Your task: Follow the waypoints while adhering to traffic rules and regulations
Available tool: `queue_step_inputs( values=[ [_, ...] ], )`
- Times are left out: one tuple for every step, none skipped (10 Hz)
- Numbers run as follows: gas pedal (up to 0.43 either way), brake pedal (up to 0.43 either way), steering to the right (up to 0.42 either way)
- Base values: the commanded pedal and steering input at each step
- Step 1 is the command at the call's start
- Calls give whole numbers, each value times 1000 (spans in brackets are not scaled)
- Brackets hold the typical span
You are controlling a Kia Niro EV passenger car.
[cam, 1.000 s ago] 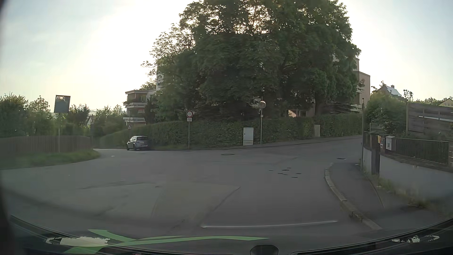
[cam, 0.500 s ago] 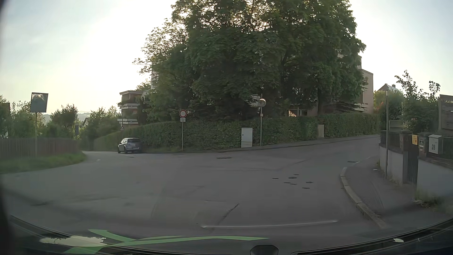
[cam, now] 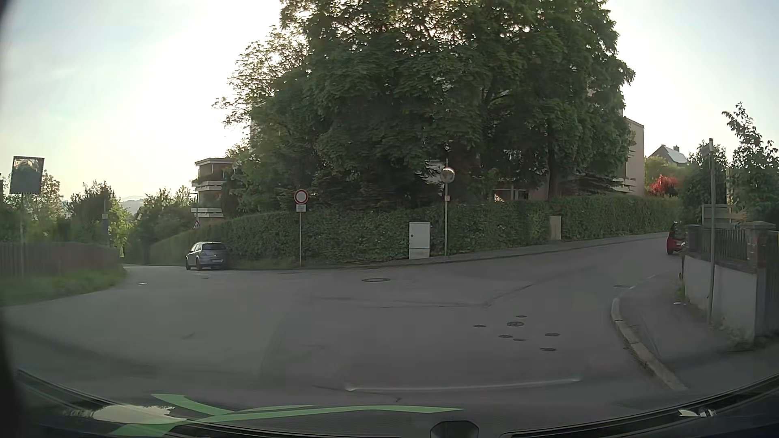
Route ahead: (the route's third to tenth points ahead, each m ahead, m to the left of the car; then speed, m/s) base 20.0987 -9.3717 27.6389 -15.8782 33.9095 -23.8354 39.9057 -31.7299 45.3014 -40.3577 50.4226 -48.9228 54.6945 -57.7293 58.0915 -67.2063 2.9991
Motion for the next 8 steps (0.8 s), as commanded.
queue_step_inputs(
  values=[
    [0,201,31],
    [0,201,31],
    [0,201,31],
    [0,201,31],
    [0,195,31],
    [0,189,31],
    [0,171,31],
    [0,116,32]
  ],
)
